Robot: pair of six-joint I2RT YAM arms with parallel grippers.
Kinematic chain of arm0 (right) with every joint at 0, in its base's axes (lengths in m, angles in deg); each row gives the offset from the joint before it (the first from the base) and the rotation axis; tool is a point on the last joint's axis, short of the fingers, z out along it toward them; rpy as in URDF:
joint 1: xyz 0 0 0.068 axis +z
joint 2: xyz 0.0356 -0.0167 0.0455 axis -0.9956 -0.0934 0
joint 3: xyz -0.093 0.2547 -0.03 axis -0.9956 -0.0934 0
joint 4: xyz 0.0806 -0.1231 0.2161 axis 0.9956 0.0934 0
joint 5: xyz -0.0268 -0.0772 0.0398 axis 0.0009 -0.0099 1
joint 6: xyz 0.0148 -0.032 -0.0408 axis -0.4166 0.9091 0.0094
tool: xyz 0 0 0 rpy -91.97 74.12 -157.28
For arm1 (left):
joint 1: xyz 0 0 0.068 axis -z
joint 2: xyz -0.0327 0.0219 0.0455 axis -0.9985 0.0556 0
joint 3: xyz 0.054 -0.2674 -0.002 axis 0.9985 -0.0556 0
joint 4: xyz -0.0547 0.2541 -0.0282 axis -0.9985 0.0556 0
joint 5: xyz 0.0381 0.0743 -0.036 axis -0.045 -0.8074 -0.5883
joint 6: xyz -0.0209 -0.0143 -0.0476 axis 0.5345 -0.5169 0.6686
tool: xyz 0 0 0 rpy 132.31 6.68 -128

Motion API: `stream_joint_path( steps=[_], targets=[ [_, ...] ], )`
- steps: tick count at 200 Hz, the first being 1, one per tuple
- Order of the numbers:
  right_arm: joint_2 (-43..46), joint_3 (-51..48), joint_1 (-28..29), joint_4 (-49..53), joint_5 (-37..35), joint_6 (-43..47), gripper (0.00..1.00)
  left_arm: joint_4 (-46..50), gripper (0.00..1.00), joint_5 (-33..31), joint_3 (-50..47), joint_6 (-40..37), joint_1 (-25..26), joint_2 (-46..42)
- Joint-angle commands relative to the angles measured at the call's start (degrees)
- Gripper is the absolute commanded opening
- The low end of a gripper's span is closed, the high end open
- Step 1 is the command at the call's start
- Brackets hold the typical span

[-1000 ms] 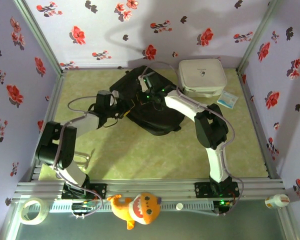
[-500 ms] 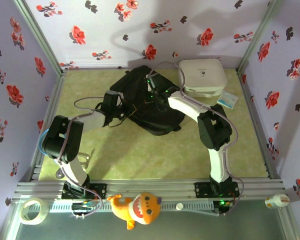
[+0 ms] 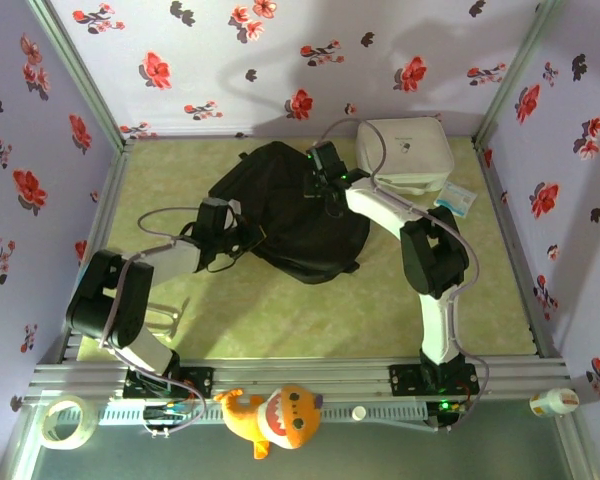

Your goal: Pack the student bag

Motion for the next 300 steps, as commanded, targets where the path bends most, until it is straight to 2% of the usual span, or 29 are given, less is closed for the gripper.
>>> stream_joint_path(
  steps=[1,17,34,85,126,175,197,234,274,300],
  targets=[
    [3.3,0.1,1.8,0.9,11.6,5.2,0.1,1.3,0.0,2.4,-0.9,-3.4,0.1,-0.9],
    [3.4,0.0,3.9,3.0,14.4,9.9,0.3,0.9,0.0,2.6,-0.8,-3.9,0.2,-1.0],
    [2.1,1.1,6.2,6.0,15.5,14.4,0.39,1.0,0.0,2.7,-0.7,-4.6,0.1,-1.2],
    [-3.0,6.3,9.0,9.0,18.1,19.8,0.41,0.4,0.0,2.7,-1.5,-4.4,0.2,-3.2],
    [-6.9,10.6,8.9,11.7,16.2,20.8,0.4,0.3,0.0,3.0,-1.5,-4.3,0.1,-3.7],
    [-8.9,11.1,8.8,12.5,19.3,21.4,0.35,0.1,0.0,3.2,-1.4,-4.0,0.1,-3.7],
    [-9.9,12.1,8.6,12.9,18.5,21.4,0.27,0.3,0.0,3.1,-1.3,-4.1,0.1,-3.9],
    [-9.7,11.7,8.1,12.2,15.9,21.7,0.18,0.8,0.0,3.2,-1.4,-4.3,0.1,-4.3],
    [-7.6,9.1,8.0,7.8,9.1,20.9,0.0,0.8,0.0,3.2,-1.7,-4.1,0.1,-4.3],
    [-5.6,7.6,7.6,4.3,0.1,17.9,0.0,1.2,0.0,2.8,-2.0,-4.1,0.1,-4.6]
  ],
)
